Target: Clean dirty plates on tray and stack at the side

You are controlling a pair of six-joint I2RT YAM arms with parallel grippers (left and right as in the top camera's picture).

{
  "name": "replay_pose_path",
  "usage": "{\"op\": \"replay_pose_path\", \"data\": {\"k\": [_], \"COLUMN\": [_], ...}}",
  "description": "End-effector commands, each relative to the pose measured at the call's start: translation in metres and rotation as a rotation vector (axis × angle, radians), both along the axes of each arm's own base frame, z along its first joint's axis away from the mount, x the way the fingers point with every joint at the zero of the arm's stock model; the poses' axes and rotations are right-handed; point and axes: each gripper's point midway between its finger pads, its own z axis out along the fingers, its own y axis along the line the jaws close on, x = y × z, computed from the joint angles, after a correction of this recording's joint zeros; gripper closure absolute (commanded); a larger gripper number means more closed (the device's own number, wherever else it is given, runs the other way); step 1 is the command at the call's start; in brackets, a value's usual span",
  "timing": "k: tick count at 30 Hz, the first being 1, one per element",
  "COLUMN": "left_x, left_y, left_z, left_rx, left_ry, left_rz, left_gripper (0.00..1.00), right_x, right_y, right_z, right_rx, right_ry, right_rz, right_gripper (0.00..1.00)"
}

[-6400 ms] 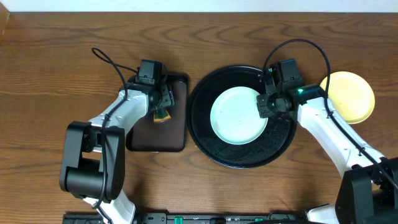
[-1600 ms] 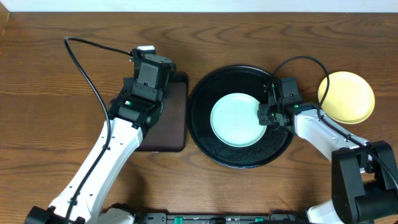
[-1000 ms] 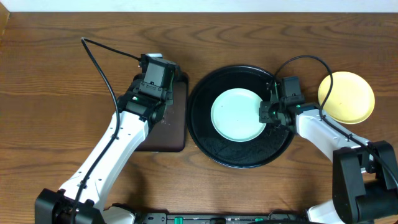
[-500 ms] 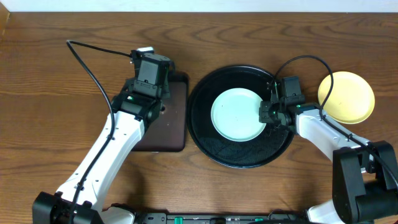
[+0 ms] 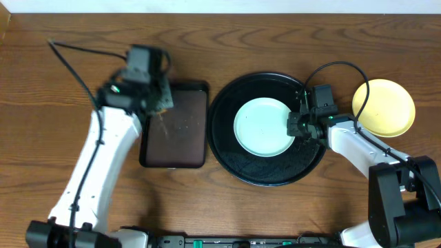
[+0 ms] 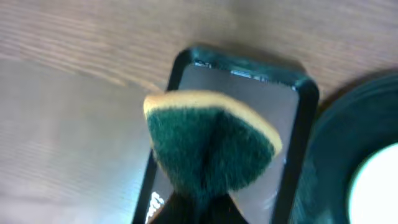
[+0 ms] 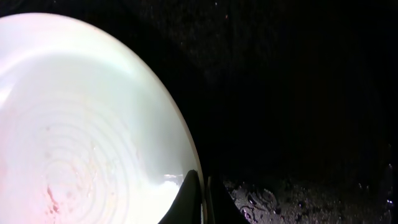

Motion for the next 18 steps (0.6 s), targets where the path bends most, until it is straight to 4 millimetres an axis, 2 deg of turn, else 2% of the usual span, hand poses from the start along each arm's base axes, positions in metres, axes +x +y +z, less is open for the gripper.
{"op": "replay_pose_path", "data": {"k": [1,11,15,18], "left_x": [0.012,0.017,0.023,0.025], "left_y": [-0.005,-0.013,-0.023,-0.044], "left_z": [0.009,-0.07,-0.068,-0.056], "left_rx": [-0.028,0.015,0.004,-0.021], "left_ry": [0.054,0.299,0.27,0.22], "left_rz": [-0.046,-0.091,-0.114,-0.164], "left_gripper": [0.93,0.93,0.93,0.93], "right_x": [0.0,0.0,0.0,0.0], "right_y": [-0.006,-0.006,-0.006,-0.006], "right_z": [-0.005,-0.005,-0.005,-0.005], "right_rx": [-0.011,-0.011,-0.011,-0.011], "right_ry": [0.011,0.011,0.012,0.012], "right_rz": [-0.025,-0.025,-0.025,-0.025], "right_gripper": [0.99,0.99,0.99,0.99]}}
